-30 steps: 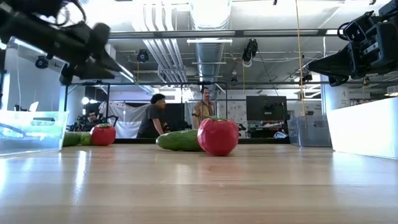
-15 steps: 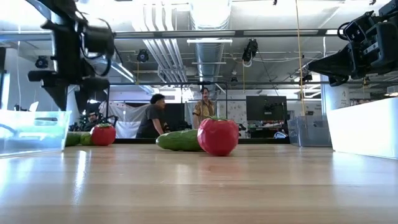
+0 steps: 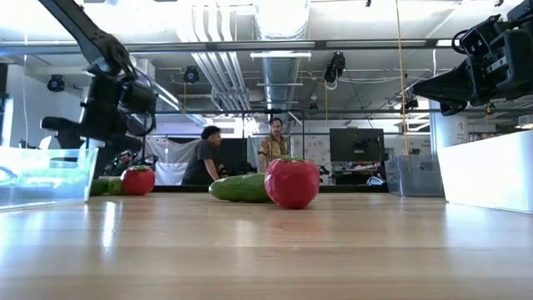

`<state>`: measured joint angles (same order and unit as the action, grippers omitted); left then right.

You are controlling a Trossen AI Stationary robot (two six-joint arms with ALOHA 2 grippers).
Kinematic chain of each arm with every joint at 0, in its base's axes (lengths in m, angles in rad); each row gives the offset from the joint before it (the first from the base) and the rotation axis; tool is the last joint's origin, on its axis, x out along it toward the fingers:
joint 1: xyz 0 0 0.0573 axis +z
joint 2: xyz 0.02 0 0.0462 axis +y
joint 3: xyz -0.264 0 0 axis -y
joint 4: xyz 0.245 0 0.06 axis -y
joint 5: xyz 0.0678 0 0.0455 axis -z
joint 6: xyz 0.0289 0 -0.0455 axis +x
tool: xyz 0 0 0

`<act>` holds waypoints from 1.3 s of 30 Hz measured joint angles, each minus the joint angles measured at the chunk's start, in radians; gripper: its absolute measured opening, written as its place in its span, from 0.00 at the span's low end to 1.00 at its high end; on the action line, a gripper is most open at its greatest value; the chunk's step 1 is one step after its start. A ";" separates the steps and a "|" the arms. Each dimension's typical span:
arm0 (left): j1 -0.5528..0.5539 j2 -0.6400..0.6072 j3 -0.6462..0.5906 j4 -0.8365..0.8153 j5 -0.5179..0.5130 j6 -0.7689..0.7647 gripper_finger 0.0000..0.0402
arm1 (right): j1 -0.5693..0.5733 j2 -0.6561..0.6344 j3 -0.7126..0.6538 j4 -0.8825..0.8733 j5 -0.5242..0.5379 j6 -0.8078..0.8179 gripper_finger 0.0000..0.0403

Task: Sort produce into baskets
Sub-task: Put the cucumber into the transparent bin

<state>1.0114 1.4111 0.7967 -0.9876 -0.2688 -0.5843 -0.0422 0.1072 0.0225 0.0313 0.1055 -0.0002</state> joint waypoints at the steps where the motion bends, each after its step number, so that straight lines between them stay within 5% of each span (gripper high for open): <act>1: 0.002 0.022 0.003 0.000 0.000 0.002 0.60 | 0.000 0.000 0.000 0.000 0.000 0.000 0.03; 17: -0.033 0.196 -0.009 0.065 0.063 0.018 0.57 | 0.000 0.000 0.000 0.000 0.000 0.000 0.03; 28: -0.066 0.045 -0.019 0.071 0.064 0.067 0.40 | 0.000 0.000 0.000 0.000 0.000 0.000 0.03; 39: -0.238 -0.268 0.115 -0.176 0.169 -0.036 0.40 | 0.000 0.000 0.000 0.000 0.000 0.000 0.03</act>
<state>0.7737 1.1427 0.9113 -1.1640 -0.0997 -0.6207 -0.0418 0.1072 0.0225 0.0311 0.1055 -0.0002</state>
